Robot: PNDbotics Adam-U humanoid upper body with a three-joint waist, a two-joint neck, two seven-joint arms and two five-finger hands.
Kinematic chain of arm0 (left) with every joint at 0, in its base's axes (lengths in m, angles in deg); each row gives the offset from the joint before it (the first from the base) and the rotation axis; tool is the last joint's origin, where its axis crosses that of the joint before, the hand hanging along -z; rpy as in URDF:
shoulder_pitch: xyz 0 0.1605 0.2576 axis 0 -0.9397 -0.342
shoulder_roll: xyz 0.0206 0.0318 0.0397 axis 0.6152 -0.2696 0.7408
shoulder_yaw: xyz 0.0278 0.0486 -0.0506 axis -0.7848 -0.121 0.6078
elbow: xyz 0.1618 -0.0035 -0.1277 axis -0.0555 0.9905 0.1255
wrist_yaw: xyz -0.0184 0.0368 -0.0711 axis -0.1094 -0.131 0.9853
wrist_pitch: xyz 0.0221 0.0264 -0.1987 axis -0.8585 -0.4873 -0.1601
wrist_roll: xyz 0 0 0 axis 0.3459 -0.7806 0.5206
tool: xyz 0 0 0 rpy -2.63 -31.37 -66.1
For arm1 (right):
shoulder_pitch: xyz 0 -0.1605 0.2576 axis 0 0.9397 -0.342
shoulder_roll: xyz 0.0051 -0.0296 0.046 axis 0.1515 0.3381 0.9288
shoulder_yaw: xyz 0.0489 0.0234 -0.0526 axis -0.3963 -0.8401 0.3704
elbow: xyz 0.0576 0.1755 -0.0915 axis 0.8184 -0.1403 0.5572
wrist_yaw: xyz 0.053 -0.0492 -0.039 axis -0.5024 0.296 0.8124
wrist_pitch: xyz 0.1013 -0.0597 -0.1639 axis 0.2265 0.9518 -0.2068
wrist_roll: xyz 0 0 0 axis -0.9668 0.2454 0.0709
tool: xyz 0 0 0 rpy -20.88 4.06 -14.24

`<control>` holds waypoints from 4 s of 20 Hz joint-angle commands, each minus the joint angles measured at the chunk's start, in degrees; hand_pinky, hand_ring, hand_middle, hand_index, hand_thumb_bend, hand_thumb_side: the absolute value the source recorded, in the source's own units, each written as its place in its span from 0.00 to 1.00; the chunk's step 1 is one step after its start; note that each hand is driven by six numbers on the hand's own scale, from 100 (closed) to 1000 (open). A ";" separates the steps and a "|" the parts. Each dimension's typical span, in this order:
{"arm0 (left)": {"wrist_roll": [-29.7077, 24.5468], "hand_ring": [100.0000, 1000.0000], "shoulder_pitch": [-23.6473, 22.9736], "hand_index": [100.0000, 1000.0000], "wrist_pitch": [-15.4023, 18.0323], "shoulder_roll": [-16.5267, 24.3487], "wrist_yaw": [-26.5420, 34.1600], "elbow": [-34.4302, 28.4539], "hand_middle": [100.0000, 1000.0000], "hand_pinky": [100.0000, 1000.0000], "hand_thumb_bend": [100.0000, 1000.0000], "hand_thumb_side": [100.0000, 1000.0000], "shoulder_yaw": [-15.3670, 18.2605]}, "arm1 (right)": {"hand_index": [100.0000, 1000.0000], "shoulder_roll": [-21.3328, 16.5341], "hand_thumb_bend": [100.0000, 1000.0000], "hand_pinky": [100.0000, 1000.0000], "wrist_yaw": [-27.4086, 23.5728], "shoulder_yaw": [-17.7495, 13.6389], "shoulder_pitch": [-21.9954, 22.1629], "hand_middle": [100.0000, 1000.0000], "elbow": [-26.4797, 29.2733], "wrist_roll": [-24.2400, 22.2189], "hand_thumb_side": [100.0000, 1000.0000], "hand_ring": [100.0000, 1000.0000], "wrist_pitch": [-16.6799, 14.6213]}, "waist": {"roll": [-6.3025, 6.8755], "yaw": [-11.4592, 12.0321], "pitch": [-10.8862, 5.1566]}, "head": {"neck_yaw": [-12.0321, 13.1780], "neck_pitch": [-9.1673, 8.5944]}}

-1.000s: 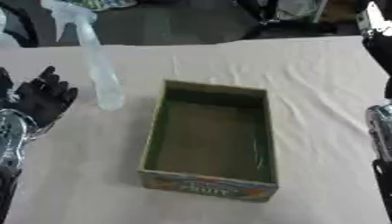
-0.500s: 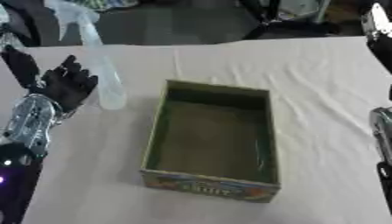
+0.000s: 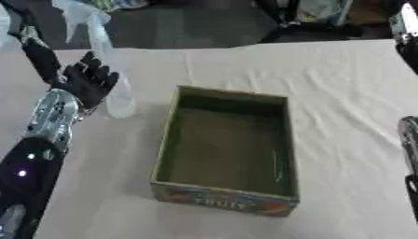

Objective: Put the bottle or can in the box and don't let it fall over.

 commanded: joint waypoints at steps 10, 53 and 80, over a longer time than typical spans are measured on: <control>-1.00 0.00 3.44 1.00 1.74 0.44 -2.82 0.05 0.08 0.00 0.69 1.00 1.22 | 0.78 -0.23 0.65 0.81 -0.44 0.37 -1.45 0.77 1.25 -0.52 0.08 0.56 -0.15 | 0.10 -0.61 -0.38 | 0.70 -0.86; -0.06 0.00 11.08 0.99 -11.25 -7.60 4.09 -28.61 0.19 0.00 0.80 1.00 -11.47 | 0.78 0.77 0.64 0.82 -1.10 -2.60 -1.27 0.78 1.25 7.84 0.09 0.57 2.04 | 0.44 -1.88 -1.11 | -0.48 1.02; -0.41 0.00 -1.50 0.94 -16.60 -10.01 6.65 -19.90 0.06 0.00 0.68 1.00 -18.84 | 0.78 0.10 0.64 0.83 -1.47 -3.62 -1.03 0.79 1.23 9.29 0.09 0.57 2.42 | 1.18 -0.77 -1.00 | -1.08 0.67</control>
